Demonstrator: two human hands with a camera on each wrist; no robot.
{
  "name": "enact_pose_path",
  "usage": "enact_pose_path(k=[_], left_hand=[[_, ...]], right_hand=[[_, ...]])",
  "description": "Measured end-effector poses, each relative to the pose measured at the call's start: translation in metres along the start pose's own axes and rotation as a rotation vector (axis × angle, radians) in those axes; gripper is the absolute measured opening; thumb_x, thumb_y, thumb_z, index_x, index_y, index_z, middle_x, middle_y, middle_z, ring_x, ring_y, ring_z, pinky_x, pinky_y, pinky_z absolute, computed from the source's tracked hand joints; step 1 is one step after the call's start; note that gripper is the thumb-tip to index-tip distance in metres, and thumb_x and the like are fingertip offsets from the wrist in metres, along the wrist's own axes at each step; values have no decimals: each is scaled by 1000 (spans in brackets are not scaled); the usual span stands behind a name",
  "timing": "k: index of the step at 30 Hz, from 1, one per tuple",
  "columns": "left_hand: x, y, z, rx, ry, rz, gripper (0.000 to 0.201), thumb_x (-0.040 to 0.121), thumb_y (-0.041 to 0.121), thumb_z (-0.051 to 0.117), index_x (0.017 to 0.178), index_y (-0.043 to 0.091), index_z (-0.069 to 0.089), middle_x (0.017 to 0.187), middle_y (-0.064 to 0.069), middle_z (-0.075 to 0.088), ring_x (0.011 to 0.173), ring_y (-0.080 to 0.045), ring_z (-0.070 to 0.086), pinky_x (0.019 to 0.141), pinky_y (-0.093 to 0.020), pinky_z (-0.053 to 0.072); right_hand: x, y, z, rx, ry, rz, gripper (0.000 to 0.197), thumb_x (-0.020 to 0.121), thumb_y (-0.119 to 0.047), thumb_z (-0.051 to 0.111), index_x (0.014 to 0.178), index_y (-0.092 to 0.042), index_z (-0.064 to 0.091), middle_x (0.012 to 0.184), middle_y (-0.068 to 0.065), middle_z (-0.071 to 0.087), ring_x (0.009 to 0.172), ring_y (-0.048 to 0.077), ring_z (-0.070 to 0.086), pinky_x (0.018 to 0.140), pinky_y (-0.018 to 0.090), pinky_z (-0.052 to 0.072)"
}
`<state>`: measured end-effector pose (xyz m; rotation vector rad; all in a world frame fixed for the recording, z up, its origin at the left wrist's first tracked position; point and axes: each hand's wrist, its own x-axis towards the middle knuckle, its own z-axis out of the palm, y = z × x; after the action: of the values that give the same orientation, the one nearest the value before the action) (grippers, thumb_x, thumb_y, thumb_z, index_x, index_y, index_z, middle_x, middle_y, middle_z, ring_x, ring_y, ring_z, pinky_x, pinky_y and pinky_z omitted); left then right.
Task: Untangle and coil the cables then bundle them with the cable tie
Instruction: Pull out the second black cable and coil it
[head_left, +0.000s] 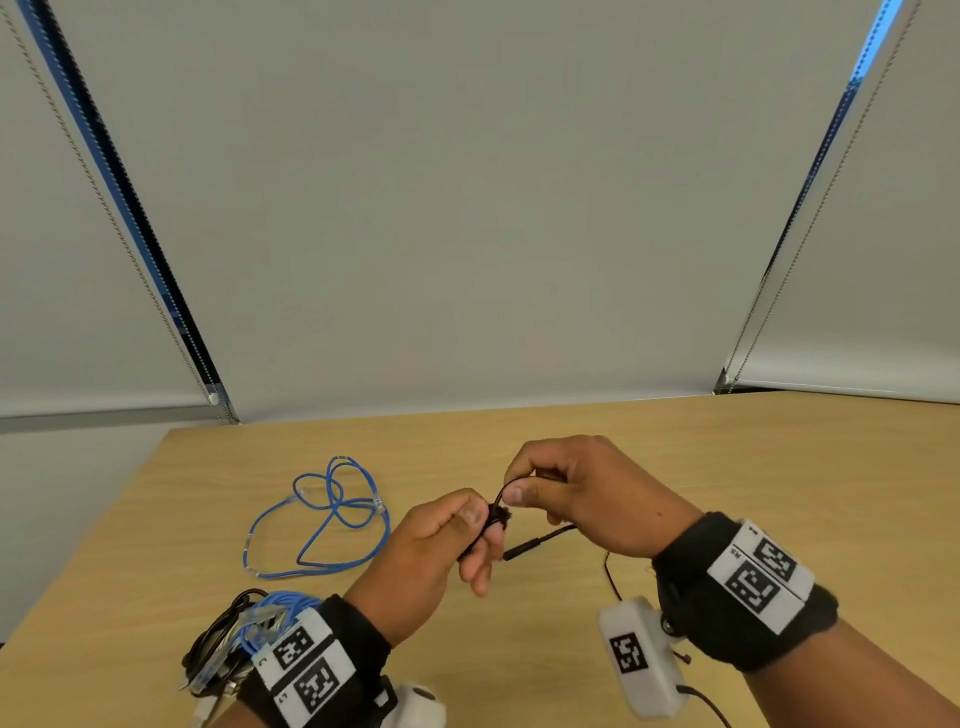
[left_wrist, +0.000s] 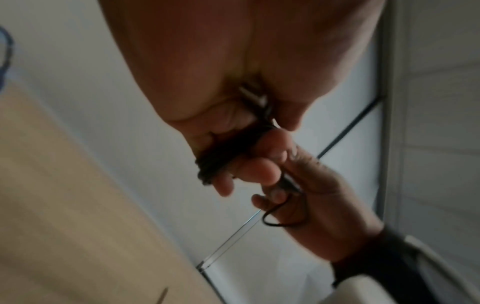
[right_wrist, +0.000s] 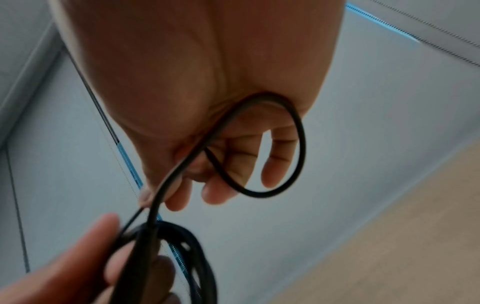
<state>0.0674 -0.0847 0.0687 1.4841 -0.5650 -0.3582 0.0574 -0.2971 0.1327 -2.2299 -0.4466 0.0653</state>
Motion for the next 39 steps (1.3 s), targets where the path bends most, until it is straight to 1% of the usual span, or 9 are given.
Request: enact_pose_path(k=[4,7,13,18,23,26,29,34,39], left_hand=[[-5,11,5,-359,-38,-57,32,90,41,67,85,9,65,55,2,35,45,-13,40,75,-41,56],[-8,16,9,-578,-42,-60,37,84,37,78,88,3,63,56,0,36,45,-13,40,69,-39,55],[-4,15,12,-841,91,-83,20,95,19,58,90,0,61,65,-8,49,59,-22,56,77,-41,58],[-6,5,9,-880,117,-102,21,92,20,63,88,0,67,79,-14,59,73,-25,67,77,-41,60],[-5,4,10,-914,157,-78,22,96,22,60,86,6,72,78,-9,63,66,-20,65,74,-40,60],[1,10,10,-918,278,-34,28,100,24,53,84,7,69,78,-8,59,67,-19,63,74,-40,61],[10,22,-1,-901,400,32,26,95,28,53,86,7,64,76,-9,64,76,-24,71,78,-40,62],[20,24,-17,-758,543,62,28,105,25,44,89,6,59,109,-24,74,109,-35,71,92,-45,59],[21,18,-22,-729,574,1,28,106,21,44,88,7,59,97,-17,75,85,-24,75,75,-33,62]], right_hand=[[2,8,1,199,-40,-41,11,97,-33,64,98,-27,74,90,16,71,63,14,61,69,42,55],[0,15,10,428,-79,-24,19,99,-31,62,105,-16,72,75,16,66,62,16,60,65,31,49],[-6,29,34,786,-153,148,14,95,-30,63,97,-17,64,71,11,62,61,21,62,62,30,53],[-12,37,34,855,-224,195,11,97,-26,62,99,-17,67,71,6,64,62,19,65,65,28,54],[-10,39,38,636,-168,221,20,100,-18,59,102,1,63,80,8,67,74,22,62,74,30,50],[-14,38,42,438,-206,221,7,97,-11,60,93,-11,66,81,-1,71,76,14,67,67,16,49],[-21,38,53,310,-300,308,18,101,-13,50,101,-18,67,79,-4,68,69,13,66,67,24,50],[-22,27,78,158,-299,279,20,104,-30,45,110,-27,64,69,-11,60,57,0,56,62,21,49],[-18,28,85,-43,-341,196,28,106,-31,42,127,-25,61,78,-25,52,65,-14,51,66,11,37]])
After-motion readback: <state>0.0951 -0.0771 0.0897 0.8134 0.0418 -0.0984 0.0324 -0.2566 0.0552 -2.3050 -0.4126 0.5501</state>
